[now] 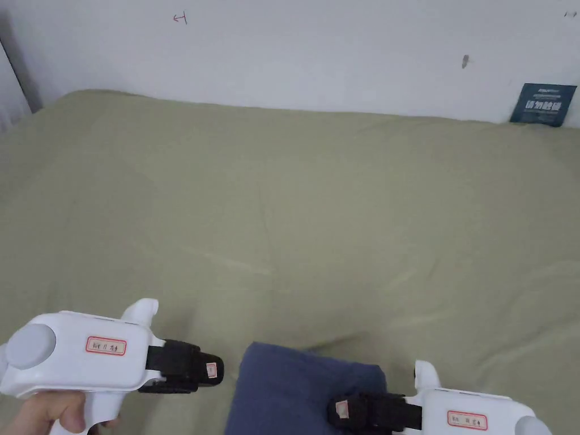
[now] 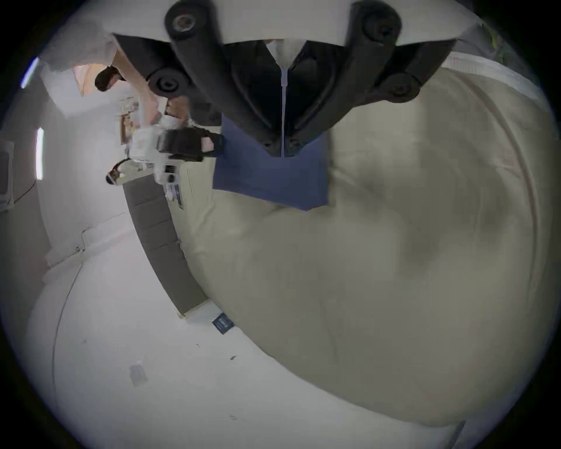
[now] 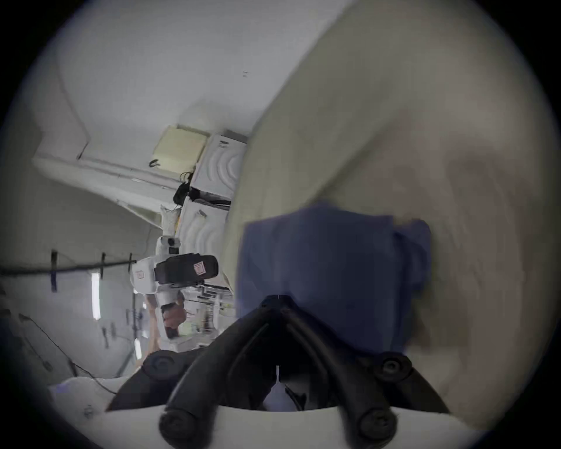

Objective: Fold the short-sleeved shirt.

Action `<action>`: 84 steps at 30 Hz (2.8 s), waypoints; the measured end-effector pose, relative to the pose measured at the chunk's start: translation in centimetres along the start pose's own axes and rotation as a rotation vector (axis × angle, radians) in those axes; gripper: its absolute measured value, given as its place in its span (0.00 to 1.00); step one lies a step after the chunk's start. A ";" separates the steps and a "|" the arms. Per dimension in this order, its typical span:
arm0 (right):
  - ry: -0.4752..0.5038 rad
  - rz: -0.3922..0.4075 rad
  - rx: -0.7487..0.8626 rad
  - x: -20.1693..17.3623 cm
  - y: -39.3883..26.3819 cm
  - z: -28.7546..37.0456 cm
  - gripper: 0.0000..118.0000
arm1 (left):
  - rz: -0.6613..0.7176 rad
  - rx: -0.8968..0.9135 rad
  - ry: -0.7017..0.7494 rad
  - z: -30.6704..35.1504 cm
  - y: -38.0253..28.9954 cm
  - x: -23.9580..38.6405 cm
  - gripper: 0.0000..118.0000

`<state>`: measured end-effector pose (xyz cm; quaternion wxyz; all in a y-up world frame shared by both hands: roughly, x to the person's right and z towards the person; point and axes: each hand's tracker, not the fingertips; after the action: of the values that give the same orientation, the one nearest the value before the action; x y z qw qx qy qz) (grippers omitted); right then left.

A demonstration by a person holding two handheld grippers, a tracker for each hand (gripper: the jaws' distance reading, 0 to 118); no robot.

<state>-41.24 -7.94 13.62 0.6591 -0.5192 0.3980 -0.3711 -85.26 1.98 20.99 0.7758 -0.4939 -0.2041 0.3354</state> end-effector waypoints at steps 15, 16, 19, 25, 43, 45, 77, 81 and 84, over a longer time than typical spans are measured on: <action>0.173 -0.100 -0.069 1.7 0.3 -0.2 0.01 | 0.099 -0.160 -0.337 -10.2 0.7 -2.9 0.72; 0.164 -0.097 -0.064 1.2 0.2 0.1 0.01 | 0.079 -0.152 -0.295 -10.5 0.6 -3.1 0.49; 0.148 -0.069 -0.035 -0.4 0.0 1.2 0.01 | 0.098 -0.153 -0.251 -9.9 0.5 -4.1 0.28; 0.177 0.004 0.042 -3.7 0.9 3.7 0.01 | 0.088 -0.046 -0.225 -1.5 3.2 -5.8 0.28; 0.097 0.138 0.091 -7.0 4.4 2.2 0.01 | 0.141 0.059 0.175 20.5 17.8 -20.1 0.86; 0.086 0.142 0.081 -6.8 4.7 2.3 0.01 | 0.131 0.117 0.248 21.4 17.7 -19.6 0.99; -0.831 1.041 1.128 -31.3 -5.6 16.5 0.01 | -0.621 1.047 0.599 3.0 -5.3 31.0 0.00; -0.821 1.024 1.140 -31.4 -5.6 17.4 0.01 | -0.634 1.087 0.594 3.6 -5.9 31.6 0.00; -0.834 1.027 1.135 -31.3 -5.5 17.3 0.01 | -0.638 1.095 0.603 4.1 -5.9 31.9 0.00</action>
<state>-38.63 26.00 25.91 0.9960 0.0376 0.0639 0.0502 -63.98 25.85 27.58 0.9963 -0.0195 0.0834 -0.0059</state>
